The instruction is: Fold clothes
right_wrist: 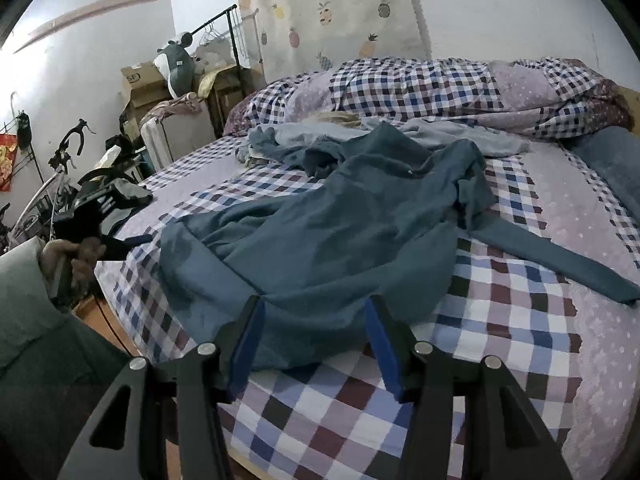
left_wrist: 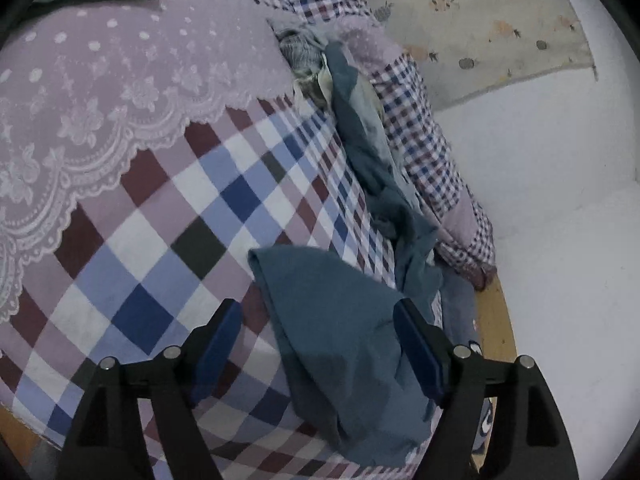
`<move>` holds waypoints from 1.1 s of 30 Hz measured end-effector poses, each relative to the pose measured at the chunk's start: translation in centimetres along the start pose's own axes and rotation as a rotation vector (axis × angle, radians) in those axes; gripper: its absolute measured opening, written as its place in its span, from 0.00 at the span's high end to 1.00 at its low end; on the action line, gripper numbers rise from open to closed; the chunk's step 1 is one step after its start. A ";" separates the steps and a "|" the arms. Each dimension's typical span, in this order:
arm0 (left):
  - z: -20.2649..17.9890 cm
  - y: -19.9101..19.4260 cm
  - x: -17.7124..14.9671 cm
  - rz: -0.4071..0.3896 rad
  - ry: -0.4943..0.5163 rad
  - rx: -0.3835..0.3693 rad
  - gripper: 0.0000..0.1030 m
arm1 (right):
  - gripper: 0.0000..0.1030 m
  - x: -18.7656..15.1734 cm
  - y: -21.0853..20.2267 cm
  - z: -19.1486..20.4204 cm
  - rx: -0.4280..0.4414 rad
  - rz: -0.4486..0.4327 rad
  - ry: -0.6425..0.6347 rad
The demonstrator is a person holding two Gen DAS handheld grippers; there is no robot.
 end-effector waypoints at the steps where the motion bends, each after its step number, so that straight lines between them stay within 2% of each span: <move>1: 0.2 0.3 -0.1 0.017 -0.005 -0.005 0.18 | 0.46 0.0 0.2 0.2 0.007 0.001 0.002; 8: -1.1 3.5 0.4 0.098 0.033 -0.019 0.16 | 0.46 -0.4 0.7 1.5 0.031 0.008 0.009; 12: -2.2 4.5 0.6 0.131 0.048 -0.068 0.16 | 0.46 -0.7 0.8 1.8 0.037 0.015 0.014; 13: -2.4 4.7 0.4 0.144 0.045 -0.087 0.19 | 0.46 -0.7 0.8 1.8 0.036 0.016 0.017; 15: -2.7 4.8 0.0 0.162 0.037 -0.110 0.49 | 0.46 -0.8 0.8 1.8 0.036 0.017 0.022; 16: -2.8 4.8 -0.1 0.168 0.030 -0.118 0.76 | 0.46 -0.8 0.8 1.7 0.034 0.017 0.026; 17: -3.1 4.6 -0.3 0.158 0.036 -0.126 0.91 | 0.46 -0.9 0.8 1.6 0.031 0.017 0.030; 18: -3.5 4.2 -0.3 0.144 0.043 -0.144 0.91 | 0.46 -0.9 0.8 1.6 0.026 0.018 0.033; 20: -5.1 2.8 -0.5 0.101 0.064 -0.236 0.96 | 0.46 -1.1 0.7 1.6 0.014 0.022 0.035; 25: -9.8 -1.3 -1.2 0.030 0.132 -0.419 0.97 | 0.46 -2.0 0.7 2.3 -0.015 0.043 0.028; 33: -21.7 -6.8 -2.9 0.014 0.138 -0.760 0.98 | 0.45 -4.0 1.1 2.5 0.008 0.103 0.098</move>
Point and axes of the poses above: each gripper's, at about its wrist camera, not at the fingertips, and y roughly the way its jaws point, z to its left, x to its top, the point moved 4 cm from there along y, roughly the way its jaws point, and after that the axes turned 5 degrees about -y, right-handed, at the moved point
